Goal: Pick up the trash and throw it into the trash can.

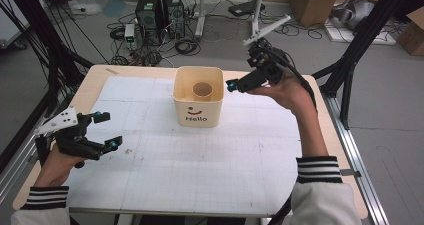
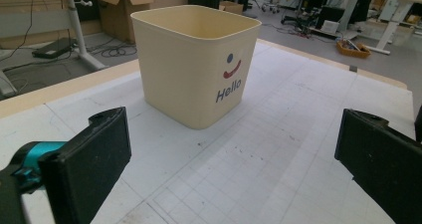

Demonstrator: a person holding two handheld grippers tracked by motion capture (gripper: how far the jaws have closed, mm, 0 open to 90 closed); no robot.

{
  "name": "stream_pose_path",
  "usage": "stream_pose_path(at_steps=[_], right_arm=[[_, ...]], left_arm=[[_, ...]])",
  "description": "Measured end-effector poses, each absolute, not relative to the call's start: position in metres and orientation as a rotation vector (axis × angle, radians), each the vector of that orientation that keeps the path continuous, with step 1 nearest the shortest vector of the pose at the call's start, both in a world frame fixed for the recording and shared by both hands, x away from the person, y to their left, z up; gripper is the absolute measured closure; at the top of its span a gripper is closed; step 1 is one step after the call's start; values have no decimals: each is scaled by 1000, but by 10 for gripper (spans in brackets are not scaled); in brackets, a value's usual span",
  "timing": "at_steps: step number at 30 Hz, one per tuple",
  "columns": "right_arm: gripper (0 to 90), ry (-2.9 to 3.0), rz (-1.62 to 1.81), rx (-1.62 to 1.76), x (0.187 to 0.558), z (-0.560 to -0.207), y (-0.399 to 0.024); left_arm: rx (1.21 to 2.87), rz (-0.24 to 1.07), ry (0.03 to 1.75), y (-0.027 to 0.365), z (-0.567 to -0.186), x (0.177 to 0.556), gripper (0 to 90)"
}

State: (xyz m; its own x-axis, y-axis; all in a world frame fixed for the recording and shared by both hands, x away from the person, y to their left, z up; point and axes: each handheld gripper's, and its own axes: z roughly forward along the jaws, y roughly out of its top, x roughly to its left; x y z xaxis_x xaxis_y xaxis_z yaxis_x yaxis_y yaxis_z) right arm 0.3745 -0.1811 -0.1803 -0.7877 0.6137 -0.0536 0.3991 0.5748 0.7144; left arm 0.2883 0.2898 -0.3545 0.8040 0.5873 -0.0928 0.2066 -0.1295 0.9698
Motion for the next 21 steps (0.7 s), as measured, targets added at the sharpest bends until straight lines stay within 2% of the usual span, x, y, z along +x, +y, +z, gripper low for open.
stream_pose_path(at_steps=[11,21], right_arm=[[2,2401,1230,818,343,-232,-229],[2,2314,1342,818,319,-271,-256]], left_arm=[[1715,366,622,287,-357,289,17],[1715,374,620,286,-357,288,17]])
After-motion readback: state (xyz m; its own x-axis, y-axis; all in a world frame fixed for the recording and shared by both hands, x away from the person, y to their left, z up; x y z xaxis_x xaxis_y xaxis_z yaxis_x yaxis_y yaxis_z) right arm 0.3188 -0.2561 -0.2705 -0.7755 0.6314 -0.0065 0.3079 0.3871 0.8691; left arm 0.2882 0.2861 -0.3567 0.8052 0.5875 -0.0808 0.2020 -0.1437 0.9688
